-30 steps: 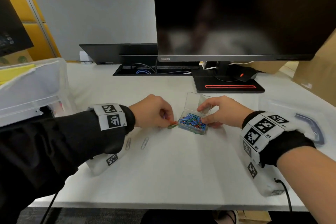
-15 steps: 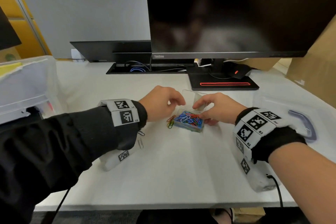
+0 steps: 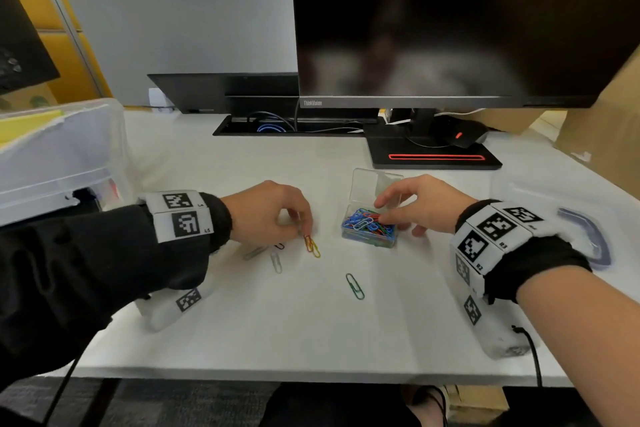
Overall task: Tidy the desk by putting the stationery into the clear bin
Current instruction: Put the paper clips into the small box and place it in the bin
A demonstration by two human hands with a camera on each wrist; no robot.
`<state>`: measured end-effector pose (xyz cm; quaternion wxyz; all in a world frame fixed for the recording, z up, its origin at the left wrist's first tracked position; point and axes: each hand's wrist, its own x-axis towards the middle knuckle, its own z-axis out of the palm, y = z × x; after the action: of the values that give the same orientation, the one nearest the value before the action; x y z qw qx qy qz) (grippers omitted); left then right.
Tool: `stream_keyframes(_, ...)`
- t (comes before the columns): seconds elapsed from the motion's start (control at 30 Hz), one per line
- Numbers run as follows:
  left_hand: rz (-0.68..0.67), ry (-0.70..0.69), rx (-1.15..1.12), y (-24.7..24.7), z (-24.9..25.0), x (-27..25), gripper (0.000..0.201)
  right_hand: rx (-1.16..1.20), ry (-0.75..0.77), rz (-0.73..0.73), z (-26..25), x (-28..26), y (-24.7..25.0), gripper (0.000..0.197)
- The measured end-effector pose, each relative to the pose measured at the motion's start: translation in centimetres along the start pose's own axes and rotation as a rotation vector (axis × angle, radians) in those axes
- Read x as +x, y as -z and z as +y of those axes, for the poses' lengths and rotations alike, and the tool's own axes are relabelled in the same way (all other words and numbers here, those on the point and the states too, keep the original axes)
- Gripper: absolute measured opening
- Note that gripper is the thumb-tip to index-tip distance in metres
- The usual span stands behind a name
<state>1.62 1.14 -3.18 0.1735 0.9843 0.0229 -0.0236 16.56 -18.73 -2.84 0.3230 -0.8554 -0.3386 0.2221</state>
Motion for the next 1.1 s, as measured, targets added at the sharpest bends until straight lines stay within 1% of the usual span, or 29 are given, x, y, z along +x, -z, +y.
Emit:
stream_keyframes(0.07,0.046,0.067,-0.021,0.3,-0.9,-1.1,0.020,-0.006,-0.007,0.007,0.1,0.1,0.0,0.025)
stream_keyframes(0.1,0.051,0.111,-0.027,0.4,-1.3,-1.8,0.029,-0.014,-0.008,0.008,0.1,0.2,0.0,0.027)
stream_keyframes(0.17,-0.012,0.187,-0.040,0.5,-2.0,-3.0,0.049,-0.029,-0.006,0.015,0.2,0.3,0.0,0.028)
stream_keyframes(0.2,-0.058,0.198,-0.048,0.4,-2.1,-3.4,0.056,-0.033,-0.009,0.016,0.2,0.3,0.0,0.027)
stream_keyframes(0.23,-0.090,0.191,-0.063,0.4,-2.3,-3.8,0.058,-0.035,-0.011,0.018,0.1,0.3,0.0,0.027)
stream_keyframes(0.27,-0.100,0.178,-0.088,0.3,-2.4,-4.0,0.055,-0.037,-0.013,0.019,0.1,0.3,0.0,0.026)
stream_keyframes(0.3,-0.093,0.167,-0.119,0.3,-2.4,-4.1,0.047,-0.038,-0.015,0.018,0.1,0.3,0.0,0.026)
stream_keyframes(0.4,-0.031,0.162,-0.161,0.3,-2.1,-4.0,0.021,-0.043,-0.015,0.016,0.2,0.4,0.0,0.027)
stream_keyframes(0.53,-0.025,0.176,-0.090,0.1,-1.5,-3.2,0.013,-0.062,-0.014,0.018,0.2,0.4,-0.1,0.028)
stream_keyframes(0.6,-0.028,0.164,-0.034,-0.1,-1.3,-2.8,0.002,-0.071,-0.010,0.015,0.1,0.4,-0.1,0.028)
stream_keyframes(0.67,-0.024,0.141,-0.001,-0.3,-1.1,-2.4,0.007,-0.082,-0.006,0.012,0.0,0.4,0.0,0.026)
stream_keyframes(0.73,0.008,0.122,-0.005,-0.2,-0.8,-2.2,0.008,-0.098,0.001,0.013,-0.1,0.4,0.1,0.024)
stream_keyframes(0.8,0.077,0.103,-0.070,0.0,-0.6,-2.2,0.004,-0.114,0.008,0.014,-0.3,0.6,0.1,0.024)
stream_keyframes(0.9,0.176,0.079,-0.167,0.2,-0.6,-2.0,0.010,-0.128,0.010,0.025,-0.5,0.8,-0.1,0.023)
stream_keyframes(1.0,0.131,0.016,-0.142,0.1,0.2,-1.1,0.015,-0.121,0.011,0.025,-0.8,1.1,-0.3,0.021)
stream_keyframes(1.1,0.056,-0.078,-0.107,-0.2,1.4,-0.1,0.014,-0.127,0.013,0.029,-1.0,1.1,-0.5,0.019)
